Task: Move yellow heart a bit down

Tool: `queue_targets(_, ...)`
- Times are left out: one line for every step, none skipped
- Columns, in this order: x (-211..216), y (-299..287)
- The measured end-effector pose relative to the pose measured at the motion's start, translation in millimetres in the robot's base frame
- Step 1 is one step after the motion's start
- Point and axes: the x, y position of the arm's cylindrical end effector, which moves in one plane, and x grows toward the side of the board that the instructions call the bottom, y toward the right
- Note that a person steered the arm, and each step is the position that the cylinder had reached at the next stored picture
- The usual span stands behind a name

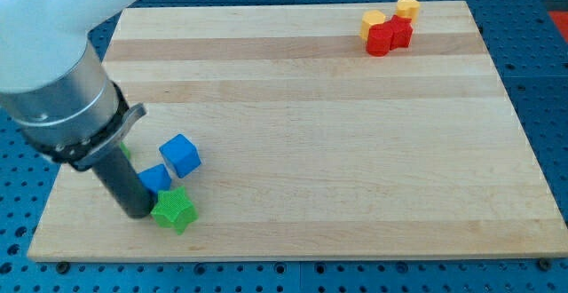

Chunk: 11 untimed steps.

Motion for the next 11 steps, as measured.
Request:
queue_targets(-27,17)
queue_targets(-36,25)
queue_targets(-36,22)
queue_targets(-36,-31)
queue_targets(-36,-42)
queue_targets(-38,-41)
queue_targets(-49,-25)
queue_targets(-62,8)
queue_targets(-73,46)
queue_targets(-74,47)
queue_targets(-96,-3)
